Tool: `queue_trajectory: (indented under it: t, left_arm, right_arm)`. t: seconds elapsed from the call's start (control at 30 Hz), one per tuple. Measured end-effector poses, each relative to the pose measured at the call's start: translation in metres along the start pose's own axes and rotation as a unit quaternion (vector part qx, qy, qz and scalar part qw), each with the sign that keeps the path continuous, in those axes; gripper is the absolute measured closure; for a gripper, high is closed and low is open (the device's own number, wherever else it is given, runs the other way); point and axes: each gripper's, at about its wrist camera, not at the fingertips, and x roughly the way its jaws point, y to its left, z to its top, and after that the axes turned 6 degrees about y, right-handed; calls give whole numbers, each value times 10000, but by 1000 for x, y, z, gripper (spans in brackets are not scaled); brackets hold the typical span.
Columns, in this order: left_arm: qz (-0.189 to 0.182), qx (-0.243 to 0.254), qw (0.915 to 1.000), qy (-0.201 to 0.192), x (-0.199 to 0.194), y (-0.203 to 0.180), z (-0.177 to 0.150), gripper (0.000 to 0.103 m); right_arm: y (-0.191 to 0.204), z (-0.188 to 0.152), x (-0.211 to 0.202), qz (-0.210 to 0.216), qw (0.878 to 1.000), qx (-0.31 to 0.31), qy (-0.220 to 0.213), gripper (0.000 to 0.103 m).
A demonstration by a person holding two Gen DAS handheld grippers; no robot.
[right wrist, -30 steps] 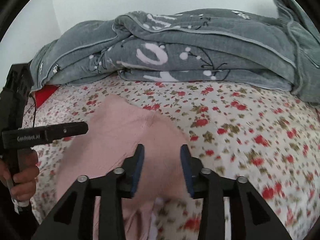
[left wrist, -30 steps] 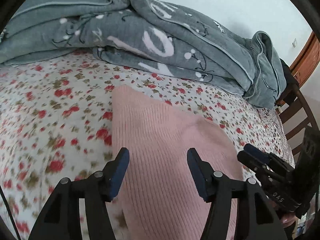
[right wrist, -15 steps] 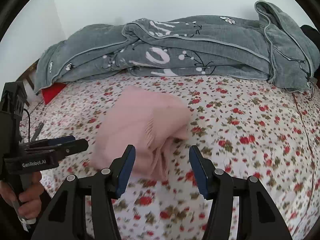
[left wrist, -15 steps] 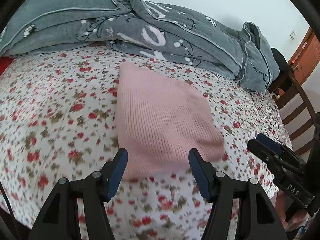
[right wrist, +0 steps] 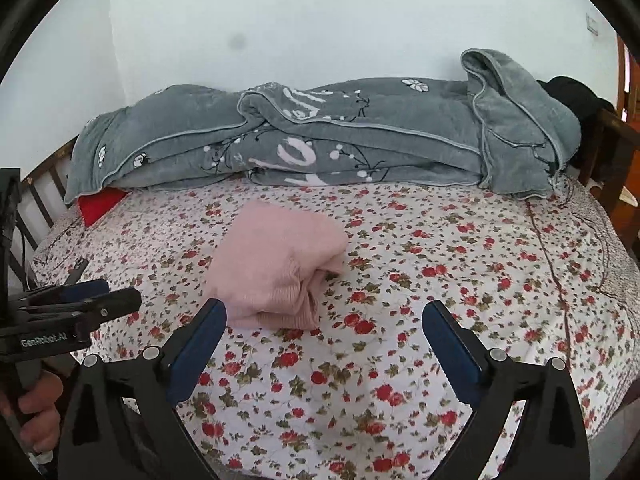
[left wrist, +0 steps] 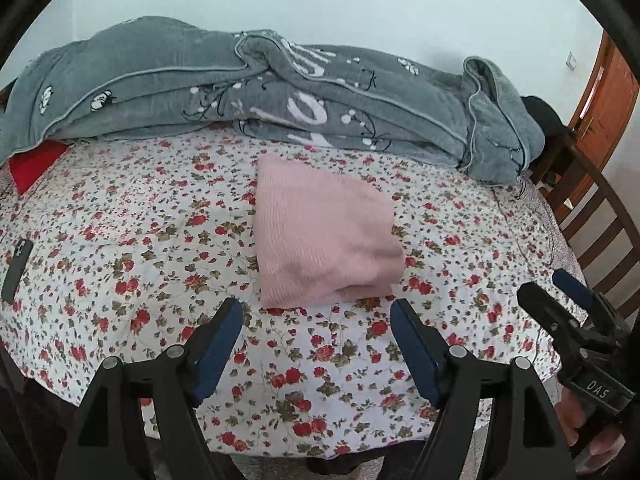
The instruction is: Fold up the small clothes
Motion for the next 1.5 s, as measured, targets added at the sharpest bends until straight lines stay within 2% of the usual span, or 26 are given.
queue_trajectory:
  t: [0.27,0.63,1.23,1.5]
  left_arm:
    - [59,9,9999,-133,-19,-2,-6,27]
    - [152,81,9997,-151,-22,-6,-11,27]
    - [216,37,9996,-202,-28,-3,-7,26]
    - [201,-27,9996,-219,-15,11,-7,25]
  right_arm:
    - [11,-3,-23,-132,9999,-17,-49,6]
    - [17,-12,-24,-203,9998,-35,48,6]
    - [15,-6,-29,-180,9998,18,-11,6]
    - [4,-10,-7,-57,9999,100,102,6]
